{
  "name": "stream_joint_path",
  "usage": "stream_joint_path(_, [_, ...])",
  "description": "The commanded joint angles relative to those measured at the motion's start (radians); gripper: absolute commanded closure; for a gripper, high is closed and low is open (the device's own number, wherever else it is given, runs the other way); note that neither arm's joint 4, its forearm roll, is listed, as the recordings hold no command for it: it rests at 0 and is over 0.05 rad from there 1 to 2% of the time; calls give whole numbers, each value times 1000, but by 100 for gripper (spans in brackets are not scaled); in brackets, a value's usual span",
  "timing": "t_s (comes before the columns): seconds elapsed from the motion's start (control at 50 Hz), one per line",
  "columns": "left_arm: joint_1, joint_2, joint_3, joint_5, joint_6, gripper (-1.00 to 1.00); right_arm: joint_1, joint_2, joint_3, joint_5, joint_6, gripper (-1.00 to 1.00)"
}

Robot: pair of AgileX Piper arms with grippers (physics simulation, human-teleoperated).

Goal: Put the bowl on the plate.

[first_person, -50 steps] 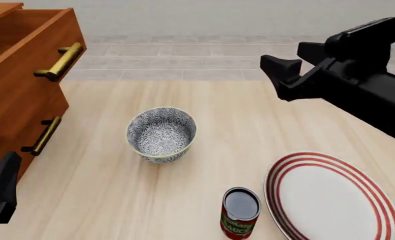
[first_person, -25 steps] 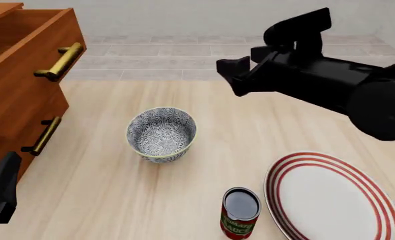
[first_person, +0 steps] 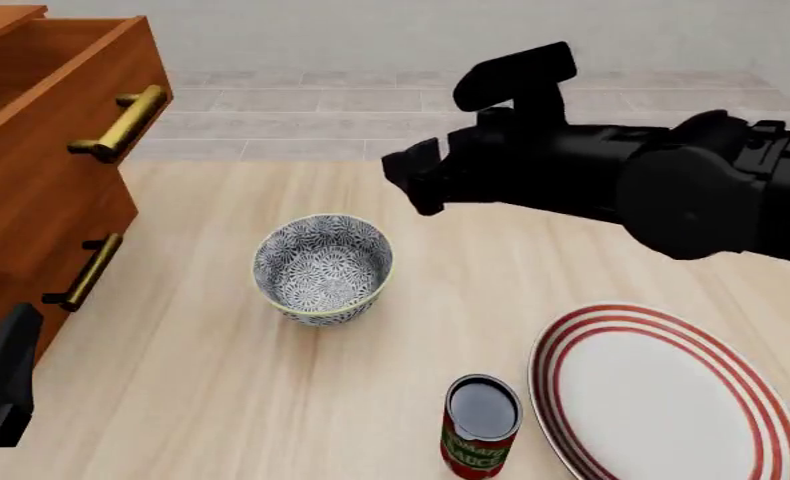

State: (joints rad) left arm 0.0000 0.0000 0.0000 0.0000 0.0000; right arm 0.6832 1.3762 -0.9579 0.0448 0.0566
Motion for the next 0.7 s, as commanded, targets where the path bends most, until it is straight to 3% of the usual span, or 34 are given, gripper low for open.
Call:
stream_joint_path(0.02, [0, 0, 0, 0, 0, -100, 20, 67, -48, 50, 10, -100])
stream_joint_path(0.18, [0, 0, 0, 0, 0, -100, 24, 112, -93, 82, 8, -100])
stream_joint_path(0.22, [0, 0, 0, 0, 0, -100, 19, 143, -116, 103, 50, -100])
stream_joint_path(0.48, [0, 0, 0, 0, 0, -100, -33, 246, -202, 156, 3, -100])
stream_joint_path(0.7, [0, 0, 0, 0, 0, -100, -39, 321, -242, 168, 16, -100])
